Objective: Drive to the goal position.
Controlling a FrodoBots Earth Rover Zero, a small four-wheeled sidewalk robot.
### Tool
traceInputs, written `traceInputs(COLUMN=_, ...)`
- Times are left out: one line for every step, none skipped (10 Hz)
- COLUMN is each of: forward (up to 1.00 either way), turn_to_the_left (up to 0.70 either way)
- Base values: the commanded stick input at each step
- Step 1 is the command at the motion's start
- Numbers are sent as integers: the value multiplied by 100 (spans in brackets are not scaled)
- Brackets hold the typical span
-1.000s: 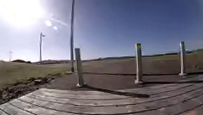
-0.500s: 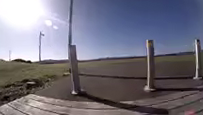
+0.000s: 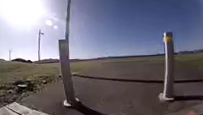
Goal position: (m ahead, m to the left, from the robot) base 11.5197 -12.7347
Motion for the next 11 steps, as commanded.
traceInputs(forward=100, turn_to_the_left=0)
traceInputs(forward=100, turn_to_the_left=0)
traceInputs(forward=100, turn_to_the_left=0)
traceInputs(forward=100, turn_to_the_left=0)
traceInputs(forward=100, turn_to_the_left=0)
traceInputs(forward=100, turn_to_the_left=0)
traceInputs(forward=100, turn_to_the_left=0)
traceInputs(forward=100, turn_to_the_left=0)
traceInputs(forward=100, turn_to_the_left=0)
traceInputs(forward=100, turn_to_the_left=0)
traceInputs(forward=100, turn_to_the_left=0)
